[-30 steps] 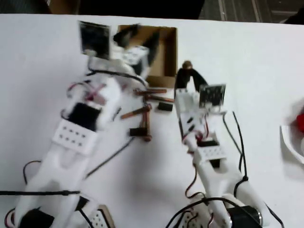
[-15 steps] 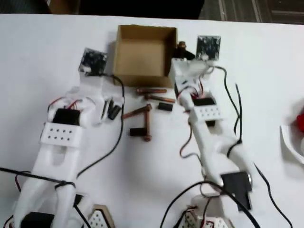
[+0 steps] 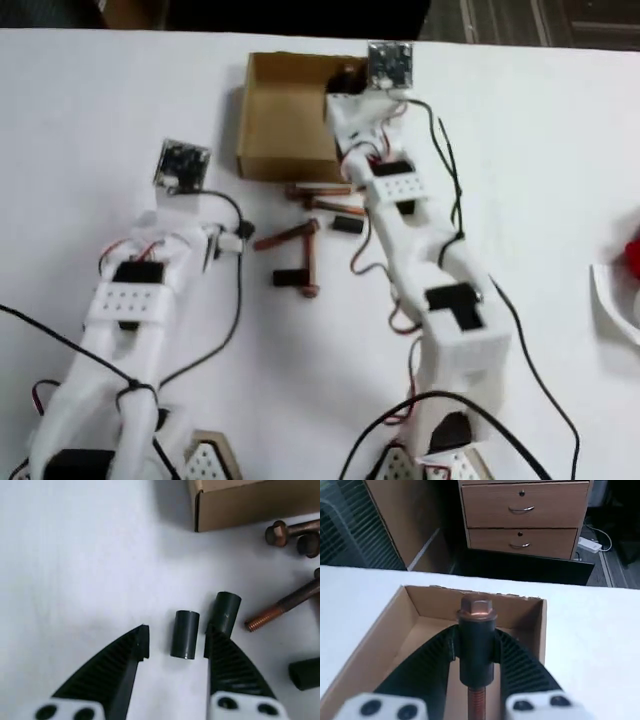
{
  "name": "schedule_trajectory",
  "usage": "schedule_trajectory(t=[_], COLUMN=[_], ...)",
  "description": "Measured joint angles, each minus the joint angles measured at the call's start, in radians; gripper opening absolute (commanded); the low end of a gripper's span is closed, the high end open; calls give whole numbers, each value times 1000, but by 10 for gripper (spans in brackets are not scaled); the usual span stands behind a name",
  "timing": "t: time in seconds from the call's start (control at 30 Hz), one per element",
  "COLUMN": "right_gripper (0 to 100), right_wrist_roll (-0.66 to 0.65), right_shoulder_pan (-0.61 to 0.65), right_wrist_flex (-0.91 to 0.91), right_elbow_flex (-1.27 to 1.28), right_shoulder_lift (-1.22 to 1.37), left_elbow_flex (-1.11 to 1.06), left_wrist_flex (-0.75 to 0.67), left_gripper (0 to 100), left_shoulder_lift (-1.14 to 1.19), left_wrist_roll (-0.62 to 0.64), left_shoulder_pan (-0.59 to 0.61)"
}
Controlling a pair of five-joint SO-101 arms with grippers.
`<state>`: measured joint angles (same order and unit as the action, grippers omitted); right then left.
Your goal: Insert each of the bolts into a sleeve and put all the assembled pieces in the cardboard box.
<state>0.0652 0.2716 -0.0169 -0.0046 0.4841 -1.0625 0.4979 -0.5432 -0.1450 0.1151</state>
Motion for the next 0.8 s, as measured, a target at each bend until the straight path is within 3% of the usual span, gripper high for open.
schedule_trajectory(t=[0.5, 0.8], right_gripper=[19, 19], right_wrist_roll=[-6, 54], right_shoulder_pan=[0, 5], right_wrist_flex=[-532, -752], right_elbow_flex=[-655, -887], right_shoulder_lift=[404, 491], left_elbow_flex=[-28, -28], left_wrist_flex=[-38, -38], left_gripper=[196, 196], left_shoulder_lift=[0, 0], left_wrist_roll=[0, 0], left_shoulder_pan=[3, 3])
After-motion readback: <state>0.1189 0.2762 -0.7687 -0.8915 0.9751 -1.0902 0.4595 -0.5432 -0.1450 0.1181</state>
